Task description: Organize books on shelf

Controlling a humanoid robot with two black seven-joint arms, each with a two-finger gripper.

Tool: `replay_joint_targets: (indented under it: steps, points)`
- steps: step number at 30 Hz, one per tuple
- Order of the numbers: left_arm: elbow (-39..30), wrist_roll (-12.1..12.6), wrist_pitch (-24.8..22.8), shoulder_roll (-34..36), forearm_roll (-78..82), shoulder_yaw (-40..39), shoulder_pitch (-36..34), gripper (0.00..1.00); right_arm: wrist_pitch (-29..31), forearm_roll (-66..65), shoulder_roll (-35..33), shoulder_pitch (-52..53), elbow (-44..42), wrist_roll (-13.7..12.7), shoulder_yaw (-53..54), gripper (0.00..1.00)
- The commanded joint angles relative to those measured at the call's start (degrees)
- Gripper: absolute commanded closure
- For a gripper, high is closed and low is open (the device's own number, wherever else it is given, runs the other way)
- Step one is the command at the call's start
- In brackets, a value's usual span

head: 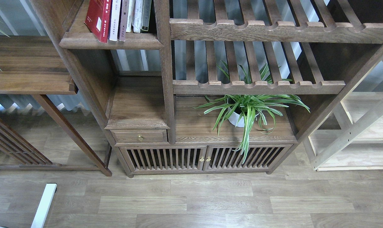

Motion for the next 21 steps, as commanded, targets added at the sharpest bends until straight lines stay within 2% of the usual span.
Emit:
replay_joint_targets:
  steps: [1,7,11,14,21]
  points:
    - [0.0,-0.1,0.0,0.0,-7.0,0.0,0.1,0.01,0.0,0.0,0.0,0.0,-6.9,0.1,0.0,0.00]
    - [-1.0,0.0,0.0,0.0,-9.6,0.2,0.2,0.01,0.0,0.0,0.0,0.0,-6.9,0.0,0.0,0.00]
    - [-1.1,0.1,0.0,0.0,-1.5,-0.8,-0.3,0.01,0.0,0.0,0.0,0.0,-6.9,0.0,0.0,0.00]
    - [-1.1,0.1,0.1,0.0,11.8,-1.5,-0.3,0.01,0.0,0.0,0.0,0.0,-6.9,0.0,0.0,0.00]
    - [-1.0,0.1,0.3,0.0,58.9,-0.9,0.2,0.01,0.0,0.0,0.0,0.0,-6.9,0.0,0.0,0.00]
